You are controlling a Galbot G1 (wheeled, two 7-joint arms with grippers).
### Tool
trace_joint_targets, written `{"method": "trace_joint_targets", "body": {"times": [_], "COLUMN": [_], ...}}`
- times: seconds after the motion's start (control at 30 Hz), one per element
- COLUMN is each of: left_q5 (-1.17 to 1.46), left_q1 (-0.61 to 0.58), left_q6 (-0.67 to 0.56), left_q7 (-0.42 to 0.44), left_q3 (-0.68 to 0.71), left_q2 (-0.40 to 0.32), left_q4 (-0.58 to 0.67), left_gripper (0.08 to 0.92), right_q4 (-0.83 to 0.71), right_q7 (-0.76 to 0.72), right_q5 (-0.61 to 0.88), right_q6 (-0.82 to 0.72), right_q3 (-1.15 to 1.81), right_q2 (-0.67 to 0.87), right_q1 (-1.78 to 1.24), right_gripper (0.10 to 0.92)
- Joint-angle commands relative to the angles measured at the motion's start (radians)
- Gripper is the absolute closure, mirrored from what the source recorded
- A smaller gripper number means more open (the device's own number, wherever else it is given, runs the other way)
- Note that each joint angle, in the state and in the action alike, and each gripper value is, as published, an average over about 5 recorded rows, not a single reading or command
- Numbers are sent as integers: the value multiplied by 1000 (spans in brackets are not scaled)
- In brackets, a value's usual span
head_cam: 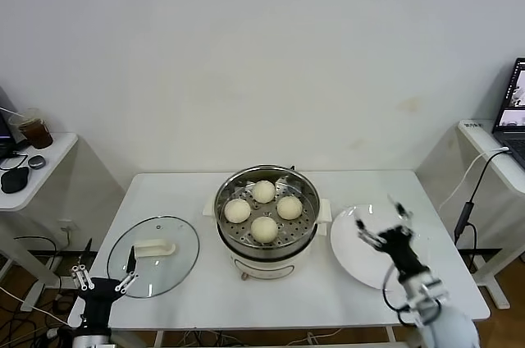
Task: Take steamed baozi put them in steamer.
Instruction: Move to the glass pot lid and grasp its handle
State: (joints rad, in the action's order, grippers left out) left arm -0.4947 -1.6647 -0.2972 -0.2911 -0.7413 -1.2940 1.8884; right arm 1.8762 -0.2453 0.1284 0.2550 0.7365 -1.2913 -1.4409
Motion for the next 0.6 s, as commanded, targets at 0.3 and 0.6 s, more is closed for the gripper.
{"method": "trace_joint_targets", "body": {"times": [0.3,0.6], "left_q5": [-902,-921], "left_q1": [193,373], "left_q6": [40,43], "left_q7": [-50,-40], "left_q3": [64,121], "left_q2": [193,205], "left_q4": [-401,-483], "left_gripper": [177,177], "right_q4": [16,31], "right_q7": [40,32], "right_q5": [89,63], "right_q6": [-174,-163], "right_q3": [199,177], "right_q2": [-172,-188], "right_q1": [-239,-261], "right_gripper": [203,203]}}
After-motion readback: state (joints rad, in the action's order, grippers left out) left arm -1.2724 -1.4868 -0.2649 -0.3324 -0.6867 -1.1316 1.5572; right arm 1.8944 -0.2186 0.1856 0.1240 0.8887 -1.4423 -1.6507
